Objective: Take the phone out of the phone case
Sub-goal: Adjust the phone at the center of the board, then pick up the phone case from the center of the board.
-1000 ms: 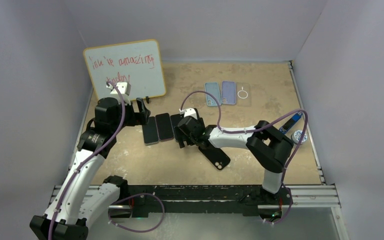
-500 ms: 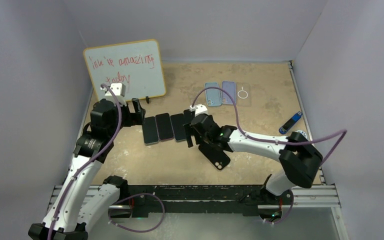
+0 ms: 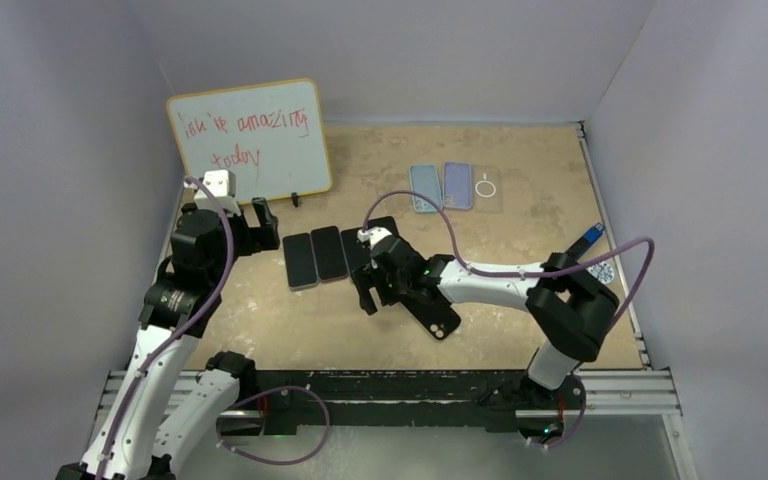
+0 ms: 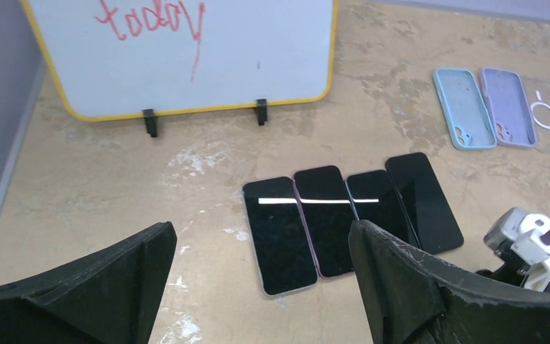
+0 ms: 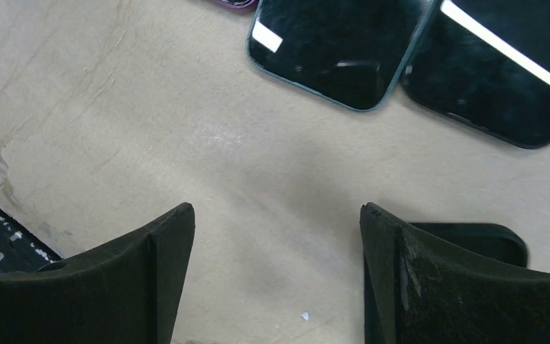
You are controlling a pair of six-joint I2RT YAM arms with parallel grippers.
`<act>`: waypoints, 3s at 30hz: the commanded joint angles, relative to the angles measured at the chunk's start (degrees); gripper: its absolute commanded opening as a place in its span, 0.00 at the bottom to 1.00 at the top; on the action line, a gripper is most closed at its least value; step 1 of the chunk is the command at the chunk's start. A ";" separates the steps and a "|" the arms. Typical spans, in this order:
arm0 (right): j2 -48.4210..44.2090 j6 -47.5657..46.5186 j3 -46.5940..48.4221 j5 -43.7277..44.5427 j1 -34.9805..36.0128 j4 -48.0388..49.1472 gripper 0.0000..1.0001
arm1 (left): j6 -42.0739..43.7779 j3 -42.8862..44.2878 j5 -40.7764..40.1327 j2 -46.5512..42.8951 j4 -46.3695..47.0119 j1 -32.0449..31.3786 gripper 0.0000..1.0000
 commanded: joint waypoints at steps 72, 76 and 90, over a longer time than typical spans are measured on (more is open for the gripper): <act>-0.80 -16.78 1.94 -3.00 -5.01 -20.32 0.22 | -1.15 0.16 -10.43 -1.32 -0.81 -1.45 0.99; 0.10 -16.44 2.66 -3.07 -4.68 -22.12 0.21 | -1.15 0.12 -10.35 -1.33 -0.79 -1.45 0.99; -0.37 -15.10 6.07 -3.47 -3.20 -29.38 0.28 | -1.14 0.10 -10.59 -1.22 -0.80 -1.84 0.99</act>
